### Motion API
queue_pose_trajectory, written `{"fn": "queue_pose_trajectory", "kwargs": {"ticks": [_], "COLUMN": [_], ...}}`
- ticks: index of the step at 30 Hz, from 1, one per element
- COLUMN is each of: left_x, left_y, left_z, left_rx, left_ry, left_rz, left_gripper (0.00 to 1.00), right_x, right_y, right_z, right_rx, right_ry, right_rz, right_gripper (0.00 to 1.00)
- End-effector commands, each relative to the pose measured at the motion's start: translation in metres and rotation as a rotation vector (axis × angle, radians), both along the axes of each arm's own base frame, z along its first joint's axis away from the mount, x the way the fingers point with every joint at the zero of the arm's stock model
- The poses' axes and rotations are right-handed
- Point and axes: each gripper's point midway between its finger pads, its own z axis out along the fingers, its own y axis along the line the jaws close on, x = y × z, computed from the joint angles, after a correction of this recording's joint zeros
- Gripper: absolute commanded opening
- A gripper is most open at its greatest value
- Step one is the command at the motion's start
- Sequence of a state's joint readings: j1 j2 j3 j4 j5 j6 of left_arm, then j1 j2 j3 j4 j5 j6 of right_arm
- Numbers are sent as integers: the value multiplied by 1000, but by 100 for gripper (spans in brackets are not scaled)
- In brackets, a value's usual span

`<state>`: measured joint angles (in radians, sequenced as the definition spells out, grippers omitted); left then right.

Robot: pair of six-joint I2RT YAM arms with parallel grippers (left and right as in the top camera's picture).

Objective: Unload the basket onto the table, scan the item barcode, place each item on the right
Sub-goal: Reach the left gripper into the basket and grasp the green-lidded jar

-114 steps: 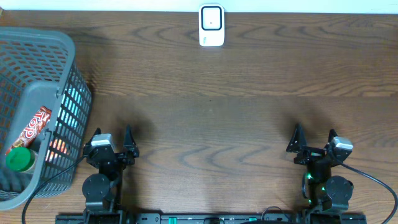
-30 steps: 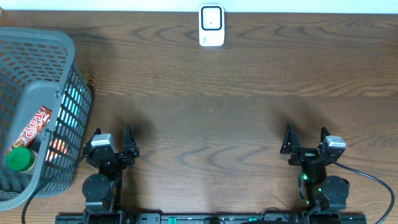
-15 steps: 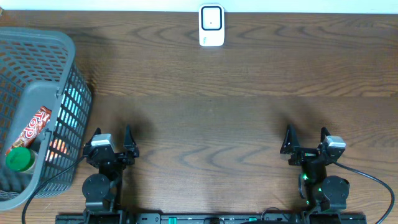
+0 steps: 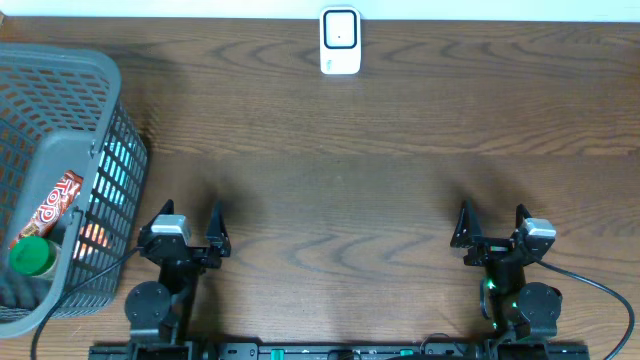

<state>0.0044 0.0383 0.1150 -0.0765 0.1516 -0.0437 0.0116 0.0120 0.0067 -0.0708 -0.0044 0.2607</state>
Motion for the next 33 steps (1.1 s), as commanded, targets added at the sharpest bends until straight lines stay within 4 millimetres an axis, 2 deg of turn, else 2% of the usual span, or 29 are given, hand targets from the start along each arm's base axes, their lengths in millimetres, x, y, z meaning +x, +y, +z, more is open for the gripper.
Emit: {"fn": "queue_pose_trajectory", "kwargs": {"ticks": [1, 6, 10, 13, 19, 21, 23, 25, 29, 33], "left_x": [-4, -4, 0, 7, 17, 20, 23, 32, 52, 71], "left_y": [-7, -8, -18, -27, -26, -30, -42, -47, -31, 18], "left_z": [24, 30, 51, 84, 146, 153, 151, 154, 171, 200], "left_rx": [10, 7, 17, 8, 101, 85, 56, 42, 0, -77], "left_ry": [-6, 85, 120, 149, 343, 404, 451, 444, 446, 459], "left_rz": [-44, -49, -110, -166, -190, -212, -284, -316, -217, 7], "left_gripper": [82, 82, 82, 82, 82, 82, 82, 82, 82, 82], "right_x": [0, 0, 0, 0, 0, 0, 0, 0, 0, 0], "right_y": [2, 2, 2, 2, 2, 2, 2, 2, 2, 2], "right_z": [0, 0, 0, 0, 0, 0, 0, 0, 0, 0], "right_rx": [12, 12, 12, 12, 12, 12, 12, 12, 12, 12], "right_ry": [1, 1, 1, 1, 1, 1, 1, 1, 1, 1], "right_rz": [5, 5, 5, 5, 5, 5, 5, 5, 5, 5], "right_gripper": [99, 99, 99, 99, 99, 99, 99, 99, 99, 99]}}
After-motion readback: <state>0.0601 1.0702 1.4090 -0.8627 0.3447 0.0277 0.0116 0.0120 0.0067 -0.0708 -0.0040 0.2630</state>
